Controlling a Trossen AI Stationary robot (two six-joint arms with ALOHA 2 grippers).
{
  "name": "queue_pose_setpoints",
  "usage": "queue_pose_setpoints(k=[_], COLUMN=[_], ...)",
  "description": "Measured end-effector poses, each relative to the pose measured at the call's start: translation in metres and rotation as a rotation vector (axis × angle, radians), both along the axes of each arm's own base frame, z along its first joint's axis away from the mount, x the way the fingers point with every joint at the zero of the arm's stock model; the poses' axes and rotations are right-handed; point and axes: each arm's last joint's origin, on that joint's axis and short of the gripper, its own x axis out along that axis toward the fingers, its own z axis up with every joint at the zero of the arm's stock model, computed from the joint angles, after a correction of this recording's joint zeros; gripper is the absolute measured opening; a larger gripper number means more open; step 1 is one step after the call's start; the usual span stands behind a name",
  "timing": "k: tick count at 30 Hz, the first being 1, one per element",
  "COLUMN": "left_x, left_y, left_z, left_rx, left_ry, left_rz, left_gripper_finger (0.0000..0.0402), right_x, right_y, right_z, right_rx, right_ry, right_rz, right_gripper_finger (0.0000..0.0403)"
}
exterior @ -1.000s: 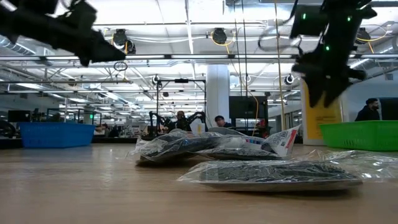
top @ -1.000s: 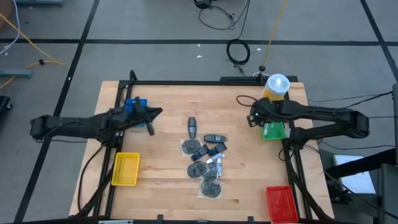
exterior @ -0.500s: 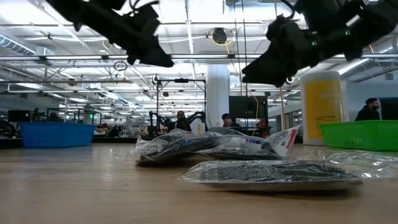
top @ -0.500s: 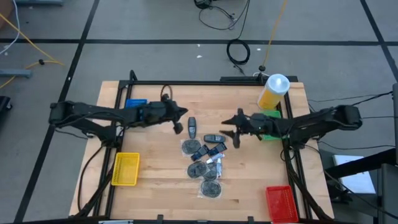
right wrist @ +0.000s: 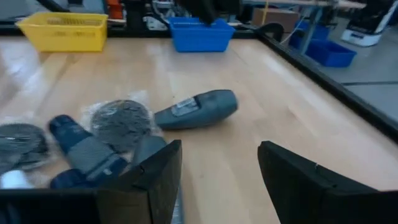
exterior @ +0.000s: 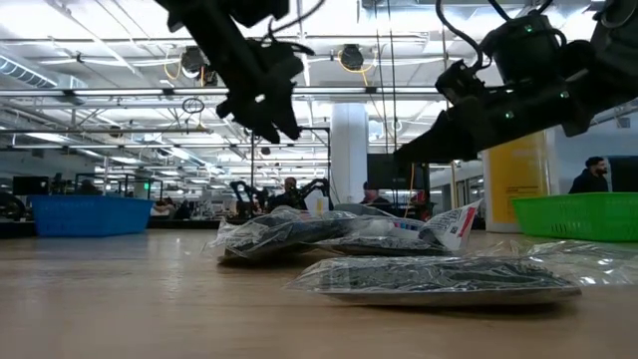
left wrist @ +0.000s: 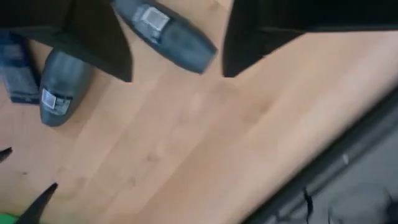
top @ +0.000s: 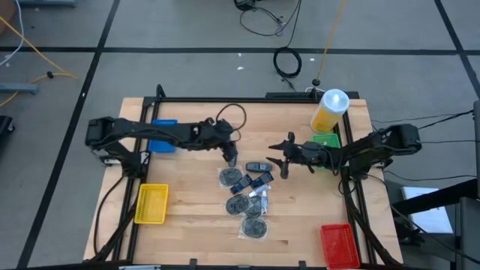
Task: Pick & Place Travel size toiletries
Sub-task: Put the gray deodorant into the blue bin
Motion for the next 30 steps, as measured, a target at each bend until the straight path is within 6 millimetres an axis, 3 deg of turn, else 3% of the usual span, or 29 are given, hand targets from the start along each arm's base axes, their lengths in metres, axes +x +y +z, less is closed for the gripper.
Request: queue_pose_setpoints(k=[5, 9, 15, 24, 30], left_x=[0.014, 0.016, 0.019, 0.033, 0.035], left_y=[0.001, 0.003, 0.0, -0.015, -0.018], left_z=[-0.017, -0.031, -0.047, -0.09, -0.103], left_rx=[-0.137, -0.184, -0.2, -0.237, -0.214], left_ry=[0.0, 0.009, 0.0, 0.04, 0.05], left_rz=[0.141, 0.266, 0.42, 0.489, 0.523], left_gripper_finger=[0.0352, 0.0388, 0.0385, 0.0374, 0.0363], right_x=[-0.001, -0.001, -0.001, -0.009, -0.01], right_y=[-0.003, -0.003, -0.003, -0.002, -0.002], right_z=[-0.001, -0.002, -0.003, -0.01, -0.011], right_rx=[-0.037, -0.052, -0.054, -0.052, -0.052], right_ry=[0.023, 0.028, 0.037, 0.061, 0.06], right_rz=[0.001, 0.004, 0.009, 0.01, 0.011], right_gripper_finger=[0.0206, 0.0206, 0.0206, 0.0206, 0.0206])
